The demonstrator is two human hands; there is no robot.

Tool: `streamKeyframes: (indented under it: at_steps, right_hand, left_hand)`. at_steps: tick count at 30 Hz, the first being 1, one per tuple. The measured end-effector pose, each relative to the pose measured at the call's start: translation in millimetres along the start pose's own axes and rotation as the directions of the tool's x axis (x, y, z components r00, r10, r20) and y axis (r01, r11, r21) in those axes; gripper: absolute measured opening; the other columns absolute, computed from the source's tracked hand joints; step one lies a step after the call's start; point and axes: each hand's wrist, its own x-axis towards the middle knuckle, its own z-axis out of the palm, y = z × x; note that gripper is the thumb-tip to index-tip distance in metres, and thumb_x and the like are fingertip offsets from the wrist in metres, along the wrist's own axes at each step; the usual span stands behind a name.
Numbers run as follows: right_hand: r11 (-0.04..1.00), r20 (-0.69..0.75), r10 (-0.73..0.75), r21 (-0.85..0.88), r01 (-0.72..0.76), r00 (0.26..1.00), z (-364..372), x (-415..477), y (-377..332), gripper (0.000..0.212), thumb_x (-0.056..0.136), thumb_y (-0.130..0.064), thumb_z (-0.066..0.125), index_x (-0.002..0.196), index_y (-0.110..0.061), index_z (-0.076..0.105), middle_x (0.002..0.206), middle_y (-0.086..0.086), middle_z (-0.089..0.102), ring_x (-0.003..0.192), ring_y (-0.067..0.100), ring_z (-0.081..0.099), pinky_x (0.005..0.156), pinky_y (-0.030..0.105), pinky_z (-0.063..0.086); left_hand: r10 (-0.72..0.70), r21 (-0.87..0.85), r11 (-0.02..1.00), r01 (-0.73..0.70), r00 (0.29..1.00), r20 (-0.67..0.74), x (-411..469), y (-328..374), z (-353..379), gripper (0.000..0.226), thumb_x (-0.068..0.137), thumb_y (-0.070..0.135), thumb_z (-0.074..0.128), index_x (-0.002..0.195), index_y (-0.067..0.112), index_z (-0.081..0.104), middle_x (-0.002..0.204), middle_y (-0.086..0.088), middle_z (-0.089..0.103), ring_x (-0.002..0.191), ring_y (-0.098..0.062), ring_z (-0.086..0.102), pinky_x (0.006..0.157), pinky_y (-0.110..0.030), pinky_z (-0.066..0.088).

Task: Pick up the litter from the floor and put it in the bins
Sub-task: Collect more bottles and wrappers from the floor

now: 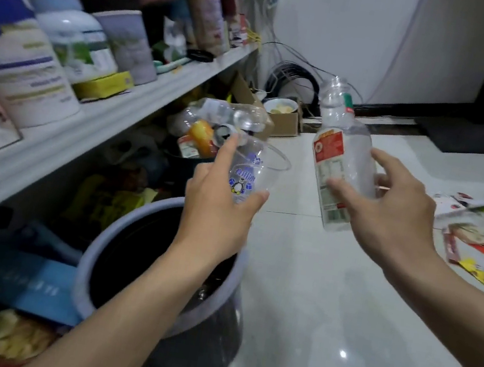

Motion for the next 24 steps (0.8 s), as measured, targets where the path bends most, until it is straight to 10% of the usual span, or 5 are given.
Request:
streamKeyframes:
  at_steps: [15,24]
  right_hand:
    - [0.989,0.290,-0.035,0.150,-0.009,0.956,105,-56,-42,0.070,0.077,-0.048,0.075,0.139,-0.031,0.048,0.125,-0.001,0.062,0.110,0.018,0.060,0.091,0.031,0.049]
    - [0.981,0.312,0.013,0.178,-0.072,0.950,106,-59,-38,0.068,0.076,-0.045,0.077,0.137,-0.032,0.049,0.103,-0.005,0.058,0.092,0.016,0.060,0.080,0.034,0.053]
  left_hand:
    - [-0.331,0.337,0.889,0.309,0.944,0.008,-57,-118,-74,0.086,0.088,0.041,0.065,0.150,0.047,0.006,0.137,-0.003,0.038,0.130,-0.024,0.035,0.105,-0.040,0.037]
    - [-0.295,0.360,0.894,0.268,0.955,0.024,-66,-129,-66,0.077,0.090,0.040,0.063,0.152,0.037,0.016,0.147,0.000,0.034,0.137,-0.017,0.027,0.110,-0.031,0.027]
